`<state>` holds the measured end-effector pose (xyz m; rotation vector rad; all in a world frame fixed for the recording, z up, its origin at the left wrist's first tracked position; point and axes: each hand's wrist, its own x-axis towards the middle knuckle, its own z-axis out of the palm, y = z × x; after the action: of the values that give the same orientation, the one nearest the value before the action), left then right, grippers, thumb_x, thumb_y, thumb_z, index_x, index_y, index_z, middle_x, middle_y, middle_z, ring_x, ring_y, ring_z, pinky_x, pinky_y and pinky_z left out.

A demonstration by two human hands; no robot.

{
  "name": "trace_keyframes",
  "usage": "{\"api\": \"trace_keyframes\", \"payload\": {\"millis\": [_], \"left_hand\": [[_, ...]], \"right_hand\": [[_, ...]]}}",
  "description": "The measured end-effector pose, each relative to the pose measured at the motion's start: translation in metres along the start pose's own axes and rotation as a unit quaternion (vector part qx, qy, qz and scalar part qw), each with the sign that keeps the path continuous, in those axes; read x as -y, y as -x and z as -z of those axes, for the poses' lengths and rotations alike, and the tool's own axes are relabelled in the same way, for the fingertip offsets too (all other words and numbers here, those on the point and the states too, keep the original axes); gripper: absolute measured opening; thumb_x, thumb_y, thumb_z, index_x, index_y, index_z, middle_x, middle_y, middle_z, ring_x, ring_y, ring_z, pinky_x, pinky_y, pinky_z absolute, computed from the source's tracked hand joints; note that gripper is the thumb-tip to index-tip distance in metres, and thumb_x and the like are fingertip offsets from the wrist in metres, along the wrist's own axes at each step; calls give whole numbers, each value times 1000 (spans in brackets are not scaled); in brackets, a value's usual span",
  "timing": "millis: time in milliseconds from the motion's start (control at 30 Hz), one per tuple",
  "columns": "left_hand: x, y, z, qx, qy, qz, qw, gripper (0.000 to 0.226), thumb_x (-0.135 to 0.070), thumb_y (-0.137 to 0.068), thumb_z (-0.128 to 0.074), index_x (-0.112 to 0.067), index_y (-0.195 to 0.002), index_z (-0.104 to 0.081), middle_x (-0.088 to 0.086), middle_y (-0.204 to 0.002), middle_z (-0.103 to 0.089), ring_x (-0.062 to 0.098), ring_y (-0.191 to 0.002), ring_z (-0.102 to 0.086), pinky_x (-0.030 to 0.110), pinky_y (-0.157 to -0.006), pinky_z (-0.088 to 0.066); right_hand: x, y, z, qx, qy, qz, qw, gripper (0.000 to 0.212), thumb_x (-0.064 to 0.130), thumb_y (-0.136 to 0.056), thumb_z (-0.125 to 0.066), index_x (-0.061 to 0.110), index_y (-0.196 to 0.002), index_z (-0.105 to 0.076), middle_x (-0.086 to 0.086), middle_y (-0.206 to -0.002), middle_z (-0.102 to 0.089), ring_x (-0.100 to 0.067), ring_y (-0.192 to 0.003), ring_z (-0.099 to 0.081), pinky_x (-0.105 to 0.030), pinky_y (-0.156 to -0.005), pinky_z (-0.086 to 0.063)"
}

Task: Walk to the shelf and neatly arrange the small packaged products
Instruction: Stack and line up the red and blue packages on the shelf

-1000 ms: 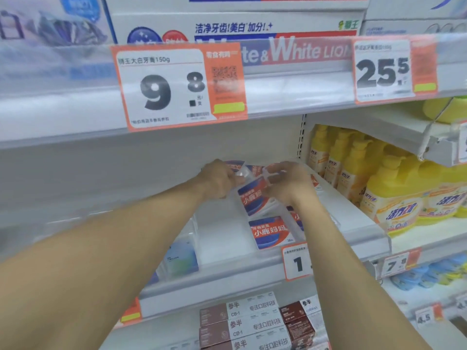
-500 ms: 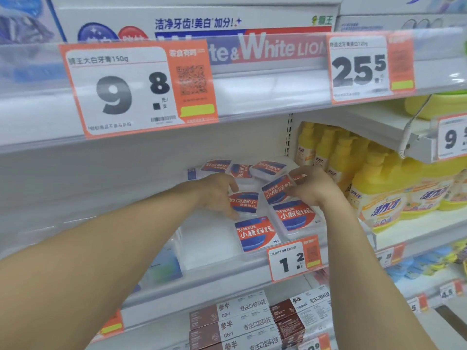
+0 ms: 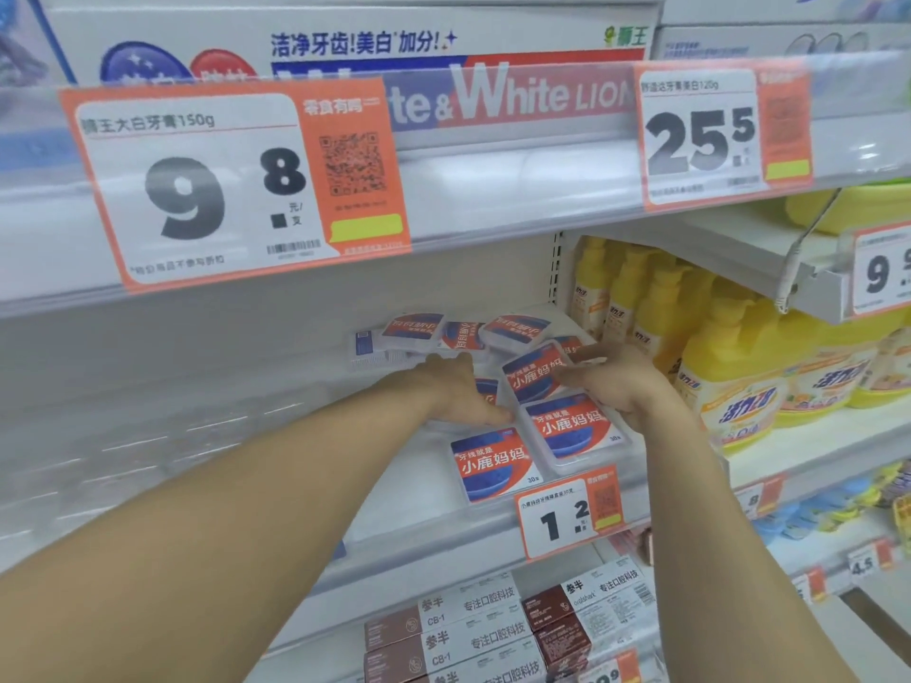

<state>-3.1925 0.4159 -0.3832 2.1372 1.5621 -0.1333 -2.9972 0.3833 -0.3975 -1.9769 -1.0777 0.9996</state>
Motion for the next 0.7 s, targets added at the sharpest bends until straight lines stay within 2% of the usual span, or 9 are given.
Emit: {"api": "trace_keyframes", "payload": {"millis": [100, 167, 267, 333, 400, 467, 533, 633, 700], "left_hand": [[2, -3, 3, 1, -21, -8, 1000, 82, -57, -73, -72, -30, -140, -36, -4, -138, -52, 20, -117, -59, 41, -93, -54], [6, -4, 8, 26, -31, -16, 999, 77, -38, -77, -76, -32, -141, -34, -4, -140, -49, 19, -120, -55, 40, -95, -53], [11, -4, 16, 69, -50, -31, 996, 90, -11, -78, -75, -35, -148, -23, -2, -149, -38, 24, -131, -44, 41, -100, -49], [12, -3, 21, 85, -60, -36, 994, 92, -2, -82, -68, -37, -150, -19, -1, -155, -30, 27, -138, -37, 40, -104, -45], [10, -2, 25, 86, -34, -24, 995, 83, -6, -85, -64, -35, -150, -21, -1, -153, -31, 26, -137, -38, 36, -101, -46], [8, -6, 28, 43, 4, 12, 999, 59, -26, -89, -63, -27, -143, -37, -1, -140, -47, 22, -122, -54, 31, -86, -52], [10, -10, 27, -17, 28, 52, 998, 47, -40, -89, -65, -19, -128, -51, 4, -122, -60, 21, -104, -64, 30, -74, -55], [15, -21, 23, -17, -3, 53, 998, 51, -44, -82, -72, -11, -118, -59, 7, -107, -66, 23, -90, -68, 31, -81, -57], [16, -25, 21, -24, -13, 38, 999, 57, -40, -80, -75, -11, -127, -57, 8, -119, -63, 24, -104, -64, 32, -91, -53]], "right_hand": [[3, -4, -4, -8, -19, 2, 1000, 47, 25, -81, -80, 23, -124, -60, -7, -113, -69, -27, -86, -74, -47, -78, -62], [10, -8, -6, 14, -53, -8, 998, 46, 22, -82, -79, 23, -125, -62, -7, -110, -70, -27, -86, -74, -46, -76, -62], [22, -14, -9, 51, -64, -12, 997, 47, 17, -84, -76, 21, -129, -62, -7, -108, -71, -26, -86, -74, -46, -75, -62], [29, -17, -5, 51, -60, -6, 997, 49, 13, -84, -76, 18, -130, -61, -8, -110, -70, -25, -91, -73, -45, -81, -61], [31, -20, 4, 33, -59, 8, 998, 50, 9, -84, -75, 13, -132, -60, -9, -117, -65, -26, -99, -69, -44, -86, -59], [31, -20, 14, 15, -66, 19, 998, 50, 5, -85, -73, 13, -132, -60, -10, -123, -62, -26, -102, -67, -41, -84, -59], [25, -17, 19, 12, -71, 27, 997, 51, 3, -85, -73, 13, -133, -57, -10, -124, -62, -27, -102, -67, -43, -84, -59], [5, -10, 15, -14, -93, 48, 994, 49, 6, -88, -71, 13, -133, -53, -8, -119, -63, -26, -100, -67, -43, -83, -59], [-8, -9, 12, -17, -112, 56, 992, 45, 12, -89, -71, 12, -130, -55, -8, -121, -64, -25, -99, -67, -38, -77, -59]]}}
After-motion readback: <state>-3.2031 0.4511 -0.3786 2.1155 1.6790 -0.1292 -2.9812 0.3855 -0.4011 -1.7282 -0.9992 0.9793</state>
